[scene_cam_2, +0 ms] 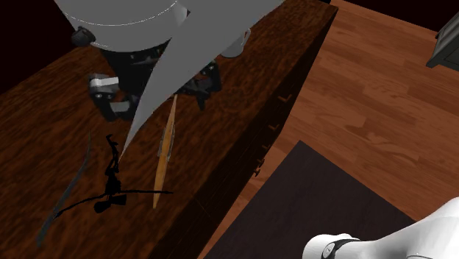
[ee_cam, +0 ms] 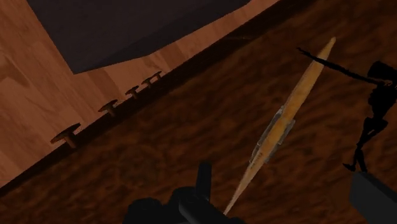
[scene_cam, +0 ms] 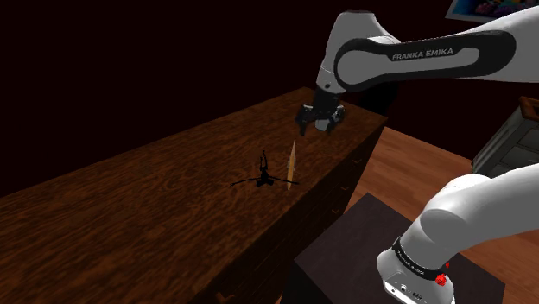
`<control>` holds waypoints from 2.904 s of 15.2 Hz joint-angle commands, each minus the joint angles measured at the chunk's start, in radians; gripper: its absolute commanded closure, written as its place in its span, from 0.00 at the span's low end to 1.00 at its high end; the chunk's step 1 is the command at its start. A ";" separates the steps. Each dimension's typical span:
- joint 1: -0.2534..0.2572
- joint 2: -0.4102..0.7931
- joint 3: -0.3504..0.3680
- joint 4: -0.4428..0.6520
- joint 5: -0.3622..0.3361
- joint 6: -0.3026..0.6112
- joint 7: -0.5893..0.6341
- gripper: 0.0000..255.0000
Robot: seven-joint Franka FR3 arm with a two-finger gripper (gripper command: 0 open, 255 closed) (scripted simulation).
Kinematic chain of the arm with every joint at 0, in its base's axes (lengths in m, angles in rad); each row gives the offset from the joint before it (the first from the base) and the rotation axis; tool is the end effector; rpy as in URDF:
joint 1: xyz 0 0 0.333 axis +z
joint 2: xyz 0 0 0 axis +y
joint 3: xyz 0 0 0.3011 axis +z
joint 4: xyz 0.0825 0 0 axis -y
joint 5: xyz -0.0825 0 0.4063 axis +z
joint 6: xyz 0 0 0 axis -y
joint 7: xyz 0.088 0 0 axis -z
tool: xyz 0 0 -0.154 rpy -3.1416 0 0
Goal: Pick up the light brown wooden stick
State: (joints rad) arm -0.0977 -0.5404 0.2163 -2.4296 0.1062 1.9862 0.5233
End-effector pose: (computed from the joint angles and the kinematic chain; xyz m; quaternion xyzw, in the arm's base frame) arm 0.4276 0.0605 0.4343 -0.9717 0.2319 -0.0439 0.0078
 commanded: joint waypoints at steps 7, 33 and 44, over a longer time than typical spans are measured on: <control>-0.085 0.272 0.125 0.019 -0.022 0.195 0.391 0.00; -0.104 0.384 0.152 0.012 -0.055 0.294 0.506 1.00; -0.101 0.304 0.137 0.093 -0.031 0.136 0.484 1.00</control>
State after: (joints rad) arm -0.1993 -0.2280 0.3544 -2.3430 0.0726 2.1371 1.0091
